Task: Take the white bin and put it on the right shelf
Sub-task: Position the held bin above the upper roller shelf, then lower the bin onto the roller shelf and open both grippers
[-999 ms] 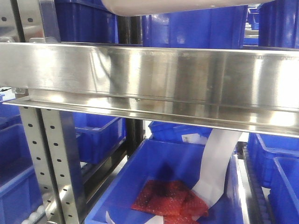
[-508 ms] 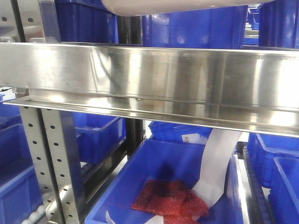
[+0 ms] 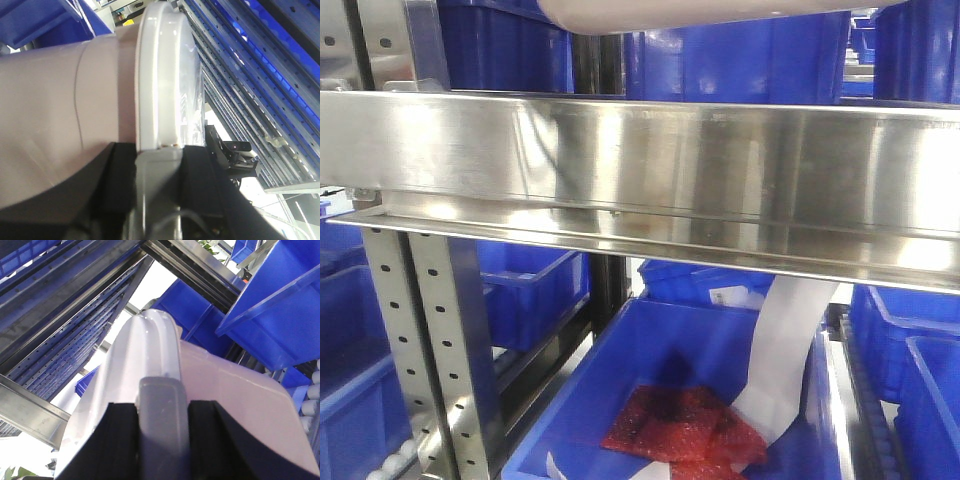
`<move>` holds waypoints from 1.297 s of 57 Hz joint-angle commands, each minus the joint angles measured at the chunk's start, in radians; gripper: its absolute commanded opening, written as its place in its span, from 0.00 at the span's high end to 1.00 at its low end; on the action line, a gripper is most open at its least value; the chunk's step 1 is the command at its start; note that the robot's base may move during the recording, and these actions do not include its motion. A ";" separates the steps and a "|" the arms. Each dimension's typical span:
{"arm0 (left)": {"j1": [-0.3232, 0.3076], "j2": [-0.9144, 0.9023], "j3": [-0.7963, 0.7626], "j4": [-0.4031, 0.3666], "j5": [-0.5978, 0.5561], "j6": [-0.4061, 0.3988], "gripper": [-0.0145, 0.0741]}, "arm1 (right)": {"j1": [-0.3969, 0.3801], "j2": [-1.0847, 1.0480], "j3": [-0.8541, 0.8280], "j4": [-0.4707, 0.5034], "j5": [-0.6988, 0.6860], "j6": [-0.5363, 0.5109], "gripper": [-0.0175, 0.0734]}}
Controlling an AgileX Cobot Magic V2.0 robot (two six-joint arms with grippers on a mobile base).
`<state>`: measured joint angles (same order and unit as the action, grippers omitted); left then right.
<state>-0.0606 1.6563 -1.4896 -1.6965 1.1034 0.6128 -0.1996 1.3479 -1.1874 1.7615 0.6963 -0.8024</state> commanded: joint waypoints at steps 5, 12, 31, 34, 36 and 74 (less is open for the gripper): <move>-0.044 -0.062 -0.037 -0.088 0.123 0.013 0.98 | 0.023 -0.037 -0.035 0.052 0.125 0.000 0.74; -0.079 -0.056 -0.037 -0.063 0.081 0.023 0.98 | 0.023 -0.003 -0.035 0.014 0.161 0.000 0.74; -0.127 0.019 -0.037 -0.034 0.049 0.050 0.98 | 0.023 0.143 -0.035 0.001 0.295 -0.005 0.74; -0.127 0.031 -0.037 -0.029 0.049 0.050 0.97 | 0.023 0.158 -0.035 -0.007 0.302 -0.009 0.74; -0.127 0.041 -0.037 -0.029 0.049 0.050 0.95 | 0.023 0.167 -0.035 -0.009 0.305 -0.016 0.74; -0.127 0.052 -0.037 0.142 0.011 0.076 0.29 | 0.022 0.201 -0.040 -0.177 0.096 -0.229 0.11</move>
<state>-0.1622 1.7617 -1.4913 -1.4951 1.0465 0.6878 -0.1957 1.5922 -1.1959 1.5749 0.7297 -0.9964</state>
